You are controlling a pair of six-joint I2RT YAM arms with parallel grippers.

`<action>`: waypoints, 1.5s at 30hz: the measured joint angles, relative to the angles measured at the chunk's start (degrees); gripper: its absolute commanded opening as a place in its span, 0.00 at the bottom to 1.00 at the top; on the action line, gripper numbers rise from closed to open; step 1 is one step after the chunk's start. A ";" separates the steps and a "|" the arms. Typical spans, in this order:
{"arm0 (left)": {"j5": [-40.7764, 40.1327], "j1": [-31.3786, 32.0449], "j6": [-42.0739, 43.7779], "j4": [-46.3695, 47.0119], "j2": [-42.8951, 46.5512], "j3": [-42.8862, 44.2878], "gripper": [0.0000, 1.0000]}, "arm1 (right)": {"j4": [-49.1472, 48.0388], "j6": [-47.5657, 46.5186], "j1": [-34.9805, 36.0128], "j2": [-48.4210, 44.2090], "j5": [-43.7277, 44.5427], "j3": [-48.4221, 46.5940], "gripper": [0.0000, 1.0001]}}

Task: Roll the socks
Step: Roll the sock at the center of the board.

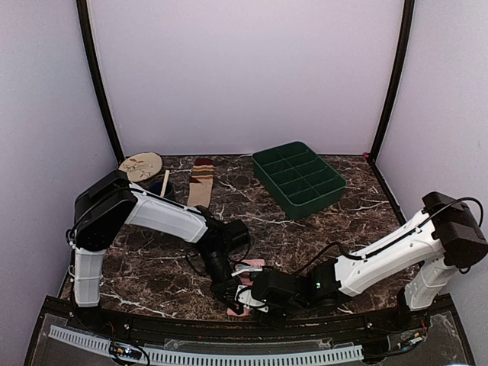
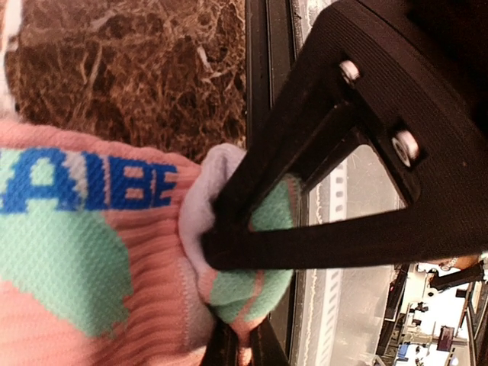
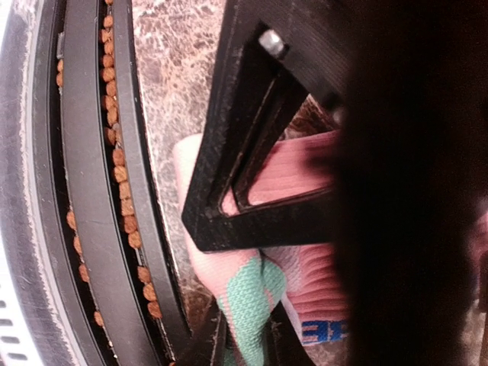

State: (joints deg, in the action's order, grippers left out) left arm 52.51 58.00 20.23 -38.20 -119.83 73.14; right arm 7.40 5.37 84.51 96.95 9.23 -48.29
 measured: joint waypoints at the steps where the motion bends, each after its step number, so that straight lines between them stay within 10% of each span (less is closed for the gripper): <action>1: -0.07 -0.09 -0.11 -0.13 0.00 0.00 0.06 | -0.17 0.22 -0.13 0.04 -0.46 0.00 0.05; 45: -25.31 -11.85 -17.51 25.31 12.61 -12.15 0.28 | -8.76 4.57 -3.15 1.55 -9.18 1.44 0.00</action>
State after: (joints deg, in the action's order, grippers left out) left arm 27.20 46.15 2.72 -12.88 -107.22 60.99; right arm -1.37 9.93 81.36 98.50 0.05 -46.85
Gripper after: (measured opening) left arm 0.277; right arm 0.083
